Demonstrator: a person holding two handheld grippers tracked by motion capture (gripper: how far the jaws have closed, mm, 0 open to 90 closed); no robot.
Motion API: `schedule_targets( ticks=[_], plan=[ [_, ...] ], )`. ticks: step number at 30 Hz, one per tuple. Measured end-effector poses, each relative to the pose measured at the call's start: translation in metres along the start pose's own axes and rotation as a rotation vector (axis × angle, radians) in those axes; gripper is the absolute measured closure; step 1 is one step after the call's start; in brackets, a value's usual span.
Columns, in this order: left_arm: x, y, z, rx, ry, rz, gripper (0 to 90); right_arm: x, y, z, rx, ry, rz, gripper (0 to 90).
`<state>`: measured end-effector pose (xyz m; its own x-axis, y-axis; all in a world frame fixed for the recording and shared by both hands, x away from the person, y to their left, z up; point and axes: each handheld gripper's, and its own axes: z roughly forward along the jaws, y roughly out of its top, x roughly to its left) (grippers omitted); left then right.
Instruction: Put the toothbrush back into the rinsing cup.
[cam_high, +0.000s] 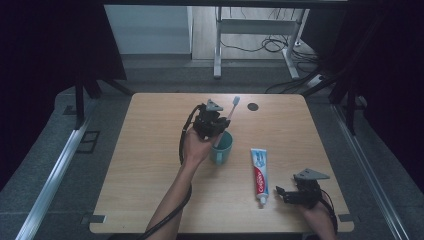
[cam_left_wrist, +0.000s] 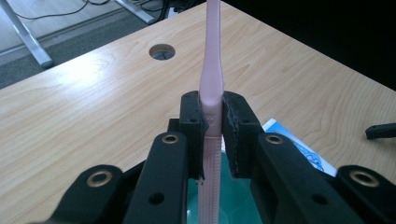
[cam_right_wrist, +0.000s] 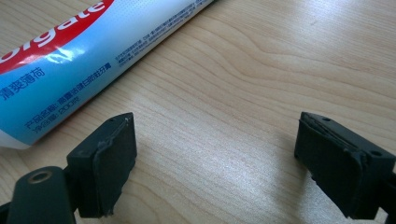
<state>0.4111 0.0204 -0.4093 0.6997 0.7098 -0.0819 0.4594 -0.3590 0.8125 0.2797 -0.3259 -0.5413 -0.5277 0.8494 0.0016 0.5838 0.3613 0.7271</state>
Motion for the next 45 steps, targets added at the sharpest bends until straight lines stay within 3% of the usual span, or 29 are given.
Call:
schedule_targets(
  ticks=[22, 45],
  plan=[
    [-0.001, -0.031, 0.015, 0.025, -0.003, -0.015, 79.1, 0.0, 0.0, 0.0, 0.0, 0.0, 0.0, 12.5],
    [-0.003, -0.048, 0.032, 0.087, 0.001, -0.014, 78.7, 0.0, 0.0, 0.0, 0.0, 0.0, 0.0, 12.5]
  ],
)
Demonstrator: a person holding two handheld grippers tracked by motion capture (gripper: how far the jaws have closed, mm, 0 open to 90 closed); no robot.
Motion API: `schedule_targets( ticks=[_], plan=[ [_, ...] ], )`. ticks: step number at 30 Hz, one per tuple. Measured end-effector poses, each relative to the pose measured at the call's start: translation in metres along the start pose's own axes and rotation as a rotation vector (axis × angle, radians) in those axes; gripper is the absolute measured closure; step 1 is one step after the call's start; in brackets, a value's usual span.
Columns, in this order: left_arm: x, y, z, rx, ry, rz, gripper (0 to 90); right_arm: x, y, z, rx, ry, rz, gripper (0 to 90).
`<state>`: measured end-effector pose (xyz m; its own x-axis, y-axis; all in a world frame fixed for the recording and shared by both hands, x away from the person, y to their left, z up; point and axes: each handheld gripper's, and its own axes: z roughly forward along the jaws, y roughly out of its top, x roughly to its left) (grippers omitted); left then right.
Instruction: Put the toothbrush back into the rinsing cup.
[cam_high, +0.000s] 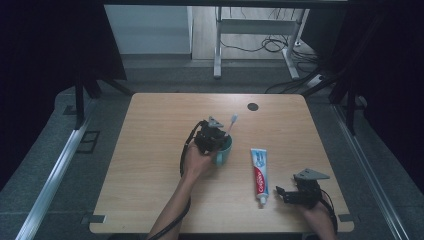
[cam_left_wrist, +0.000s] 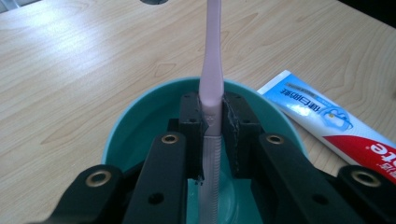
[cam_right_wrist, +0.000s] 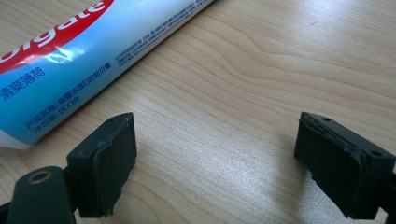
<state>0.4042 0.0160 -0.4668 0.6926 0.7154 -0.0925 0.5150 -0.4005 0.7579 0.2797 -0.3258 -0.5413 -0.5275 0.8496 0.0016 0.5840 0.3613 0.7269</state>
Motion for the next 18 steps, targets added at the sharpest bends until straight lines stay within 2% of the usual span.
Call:
schedule_targets(
  ticks=[18],
  plan=[
    [0.001, -0.0009, 0.0027, 0.021, 0.001, -0.002, 77.0, 0.0001, 0.0, 0.0, 0.0, 0.0, 0.0, 12.5]
  ],
)
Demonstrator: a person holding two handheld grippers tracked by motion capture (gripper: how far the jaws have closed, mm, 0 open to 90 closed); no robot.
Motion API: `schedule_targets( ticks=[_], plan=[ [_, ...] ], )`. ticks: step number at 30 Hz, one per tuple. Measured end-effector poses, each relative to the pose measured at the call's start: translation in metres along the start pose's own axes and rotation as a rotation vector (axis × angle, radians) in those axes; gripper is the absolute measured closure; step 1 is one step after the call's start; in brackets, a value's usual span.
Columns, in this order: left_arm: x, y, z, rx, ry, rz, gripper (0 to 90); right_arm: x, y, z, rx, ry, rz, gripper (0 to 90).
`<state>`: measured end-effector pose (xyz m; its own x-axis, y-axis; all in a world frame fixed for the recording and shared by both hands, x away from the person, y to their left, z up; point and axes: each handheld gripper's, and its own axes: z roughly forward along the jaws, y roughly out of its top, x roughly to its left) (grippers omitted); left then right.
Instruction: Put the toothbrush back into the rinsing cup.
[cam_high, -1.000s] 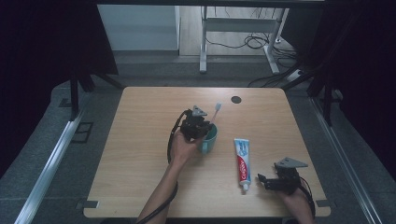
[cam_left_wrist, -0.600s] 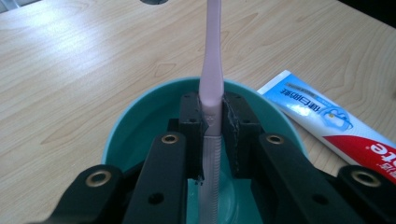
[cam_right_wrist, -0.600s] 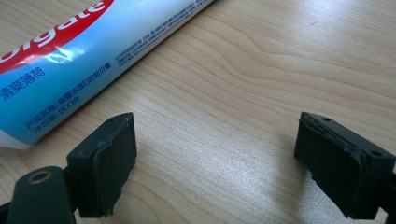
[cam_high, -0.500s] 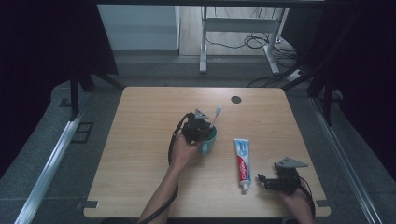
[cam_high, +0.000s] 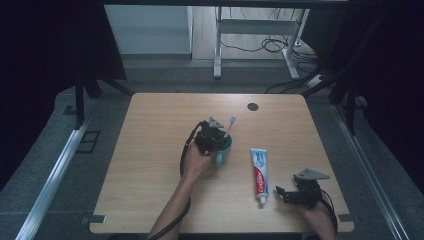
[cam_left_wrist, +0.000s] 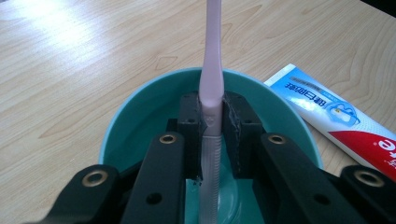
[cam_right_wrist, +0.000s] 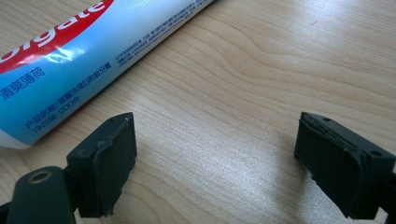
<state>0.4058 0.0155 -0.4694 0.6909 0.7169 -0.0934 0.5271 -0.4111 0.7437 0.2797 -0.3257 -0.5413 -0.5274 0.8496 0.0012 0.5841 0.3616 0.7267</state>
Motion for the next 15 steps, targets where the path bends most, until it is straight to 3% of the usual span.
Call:
schedule_targets(
  ticks=[6, 15],
  plan=[
    [-0.0013, 0.0004, 0.0001, 0.008, 0.01, 0.007, 69.0, 0.0, 0.0, 0.0, 0.0, 0.0, 0.0, 12.5],
    [-0.0039, 0.0059, -0.0087, -0.024, 0.022, 0.016, 59.0, 0.0, 0.0, 0.0, -0.001, 0.0, -0.001, 12.5]
  ],
)
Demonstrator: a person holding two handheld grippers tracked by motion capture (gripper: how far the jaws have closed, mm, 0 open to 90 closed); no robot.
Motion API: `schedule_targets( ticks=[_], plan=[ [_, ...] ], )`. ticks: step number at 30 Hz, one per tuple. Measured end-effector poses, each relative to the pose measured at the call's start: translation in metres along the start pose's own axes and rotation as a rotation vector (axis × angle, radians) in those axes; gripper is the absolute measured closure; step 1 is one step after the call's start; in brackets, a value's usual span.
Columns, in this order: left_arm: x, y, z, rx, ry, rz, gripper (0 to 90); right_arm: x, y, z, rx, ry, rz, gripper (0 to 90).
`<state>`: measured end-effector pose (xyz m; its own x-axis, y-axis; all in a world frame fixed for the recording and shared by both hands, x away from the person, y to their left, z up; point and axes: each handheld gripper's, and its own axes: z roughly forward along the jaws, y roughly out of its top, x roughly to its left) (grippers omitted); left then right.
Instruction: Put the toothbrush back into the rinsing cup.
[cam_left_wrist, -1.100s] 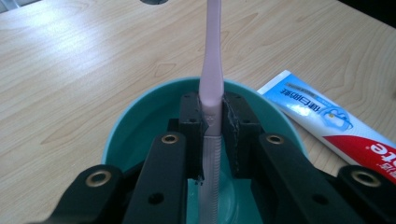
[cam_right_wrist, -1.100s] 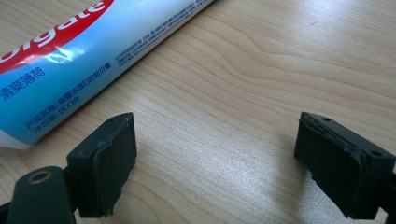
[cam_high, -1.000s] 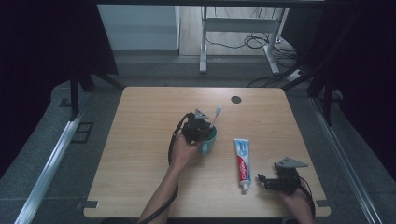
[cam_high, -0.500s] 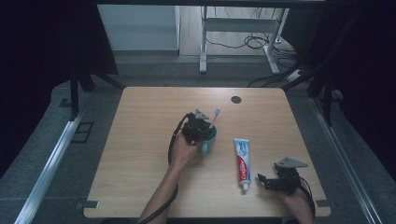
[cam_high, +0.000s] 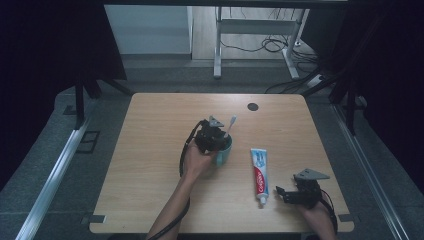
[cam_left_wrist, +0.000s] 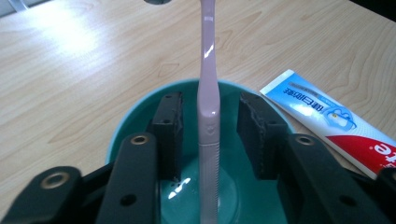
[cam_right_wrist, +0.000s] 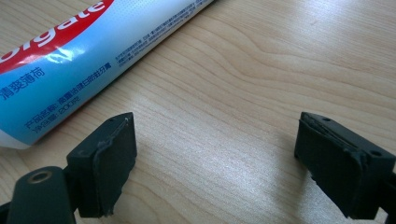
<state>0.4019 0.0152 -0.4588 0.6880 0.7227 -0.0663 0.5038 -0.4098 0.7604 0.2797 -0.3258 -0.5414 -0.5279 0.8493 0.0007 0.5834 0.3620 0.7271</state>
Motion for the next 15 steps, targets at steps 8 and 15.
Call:
schedule_targets(
  ticks=[8, 15],
  plan=[
    [-0.001, 0.002, -0.009, -0.021, -0.003, 0.004, 49.1, 0.0, 0.0, 0.0, 0.0, 0.0, 0.0, 12.5],
    [-0.002, 0.005, -0.018, -0.025, -0.018, 0.006, 33.5, 0.0, 0.0, 0.0, 0.0, 0.0, 0.0, 12.5]
  ],
)
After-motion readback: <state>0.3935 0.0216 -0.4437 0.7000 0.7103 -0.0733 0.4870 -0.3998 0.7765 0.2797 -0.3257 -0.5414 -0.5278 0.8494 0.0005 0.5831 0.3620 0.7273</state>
